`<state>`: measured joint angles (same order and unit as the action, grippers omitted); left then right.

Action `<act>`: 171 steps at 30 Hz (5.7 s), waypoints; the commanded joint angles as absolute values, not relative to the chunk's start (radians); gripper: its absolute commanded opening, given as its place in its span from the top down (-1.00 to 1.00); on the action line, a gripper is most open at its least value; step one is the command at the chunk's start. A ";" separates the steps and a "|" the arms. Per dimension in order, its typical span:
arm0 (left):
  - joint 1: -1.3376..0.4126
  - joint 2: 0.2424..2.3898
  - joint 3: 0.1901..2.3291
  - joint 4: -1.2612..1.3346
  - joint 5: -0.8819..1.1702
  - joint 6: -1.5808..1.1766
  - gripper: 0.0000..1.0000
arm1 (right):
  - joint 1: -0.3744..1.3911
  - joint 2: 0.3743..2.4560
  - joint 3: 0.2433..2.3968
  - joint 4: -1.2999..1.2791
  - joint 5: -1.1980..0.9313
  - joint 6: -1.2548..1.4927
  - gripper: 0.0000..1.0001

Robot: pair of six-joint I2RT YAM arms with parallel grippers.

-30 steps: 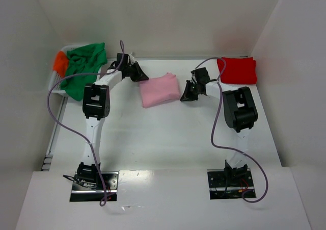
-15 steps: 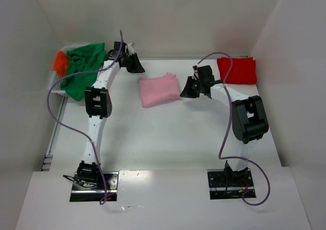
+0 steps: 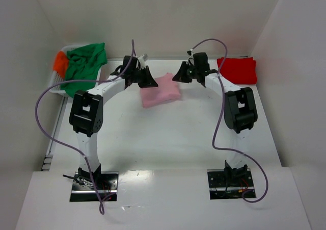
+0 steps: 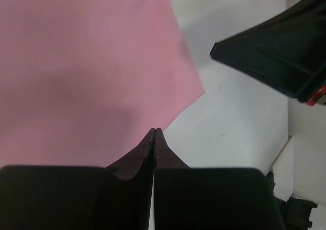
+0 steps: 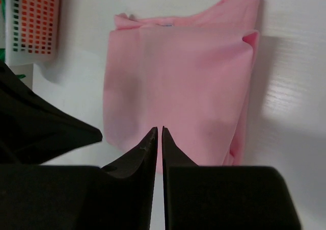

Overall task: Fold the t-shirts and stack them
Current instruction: Smooth out wrinkles on the folded tshirt, then put the neatly folded tshirt into the corner of the board with the right arm

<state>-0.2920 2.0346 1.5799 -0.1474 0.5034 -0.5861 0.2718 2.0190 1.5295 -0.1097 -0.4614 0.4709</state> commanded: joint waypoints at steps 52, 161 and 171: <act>-0.126 1.967 1.334 -0.445 0.319 -0.604 1.00 | 0.350 2.069 1.422 -0.152 -0.316 0.397 0.83; -0.109 2.100 1.508 -0.267 0.399 -0.311 -0.72 | 0.432 2.074 1.391 -0.190 -0.155 0.672 -0.83; -0.109 2.082 1.480 -0.267 0.417 -0.330 -0.72 | 0.453 2.183 1.506 -0.300 -0.034 0.692 -0.55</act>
<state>-0.1120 2.1117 1.5051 -0.2733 0.3985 -0.3206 0.4328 2.1075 1.4628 -0.2153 -0.1276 0.6838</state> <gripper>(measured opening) 0.858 0.785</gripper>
